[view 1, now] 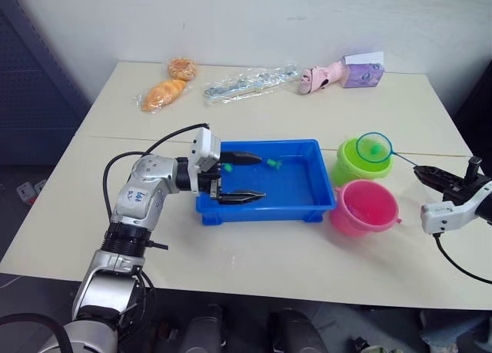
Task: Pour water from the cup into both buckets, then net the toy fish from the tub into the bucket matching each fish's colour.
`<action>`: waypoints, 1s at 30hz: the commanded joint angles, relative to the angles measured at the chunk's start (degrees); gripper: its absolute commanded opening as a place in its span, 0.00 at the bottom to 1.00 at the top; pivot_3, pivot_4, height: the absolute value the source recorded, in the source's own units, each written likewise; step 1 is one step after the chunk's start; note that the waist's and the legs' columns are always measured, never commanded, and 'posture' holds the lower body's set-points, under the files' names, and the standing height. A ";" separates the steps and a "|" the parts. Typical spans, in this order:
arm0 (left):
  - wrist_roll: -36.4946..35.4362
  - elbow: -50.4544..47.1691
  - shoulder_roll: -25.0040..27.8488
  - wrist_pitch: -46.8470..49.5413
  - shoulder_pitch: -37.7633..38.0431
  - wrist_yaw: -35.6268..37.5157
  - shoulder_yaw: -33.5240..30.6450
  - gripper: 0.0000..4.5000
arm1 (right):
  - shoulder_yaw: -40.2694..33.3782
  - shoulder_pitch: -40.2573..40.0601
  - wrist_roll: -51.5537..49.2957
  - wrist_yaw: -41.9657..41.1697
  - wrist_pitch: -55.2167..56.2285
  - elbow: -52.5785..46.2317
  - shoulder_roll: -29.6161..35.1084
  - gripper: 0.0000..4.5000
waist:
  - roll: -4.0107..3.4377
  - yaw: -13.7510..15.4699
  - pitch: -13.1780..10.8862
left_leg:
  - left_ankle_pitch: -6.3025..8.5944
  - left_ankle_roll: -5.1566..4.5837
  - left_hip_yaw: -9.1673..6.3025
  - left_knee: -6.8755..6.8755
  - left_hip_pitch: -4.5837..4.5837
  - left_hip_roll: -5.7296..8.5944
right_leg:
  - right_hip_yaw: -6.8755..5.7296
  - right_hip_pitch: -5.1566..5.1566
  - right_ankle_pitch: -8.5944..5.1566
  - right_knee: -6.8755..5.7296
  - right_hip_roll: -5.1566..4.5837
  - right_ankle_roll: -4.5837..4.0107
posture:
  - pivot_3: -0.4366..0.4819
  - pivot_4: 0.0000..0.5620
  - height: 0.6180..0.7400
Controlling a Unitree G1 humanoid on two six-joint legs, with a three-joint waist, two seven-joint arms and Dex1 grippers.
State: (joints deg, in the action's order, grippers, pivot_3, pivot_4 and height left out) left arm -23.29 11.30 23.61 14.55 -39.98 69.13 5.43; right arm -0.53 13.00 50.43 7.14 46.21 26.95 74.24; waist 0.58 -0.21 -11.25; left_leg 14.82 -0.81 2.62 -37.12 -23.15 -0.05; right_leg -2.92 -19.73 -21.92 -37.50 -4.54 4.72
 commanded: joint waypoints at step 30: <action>-1.21 -5.58 1.88 1.80 2.44 -2.08 -2.49 0.99 | -6.08 -3.88 -30.03 -10.36 -4.05 -9.22 -1.16 0.00 | -0.06 -0.23 0.01 | -0.01 -0.01 0.06 -0.02 0.03 -0.05 | 0.06 -0.03 0.00 -0.07 0.03 0.00 | 0.48 0.27 1.00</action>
State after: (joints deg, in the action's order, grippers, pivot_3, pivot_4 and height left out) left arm -23.38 7.44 24.65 17.39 -37.71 67.11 5.24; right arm -3.66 9.32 32.50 1.95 42.29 21.24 74.12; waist 0.51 -0.44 -11.25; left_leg 14.81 -0.82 2.68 -37.14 -23.12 -0.12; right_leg -2.86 -19.73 -21.92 -37.54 -4.48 4.72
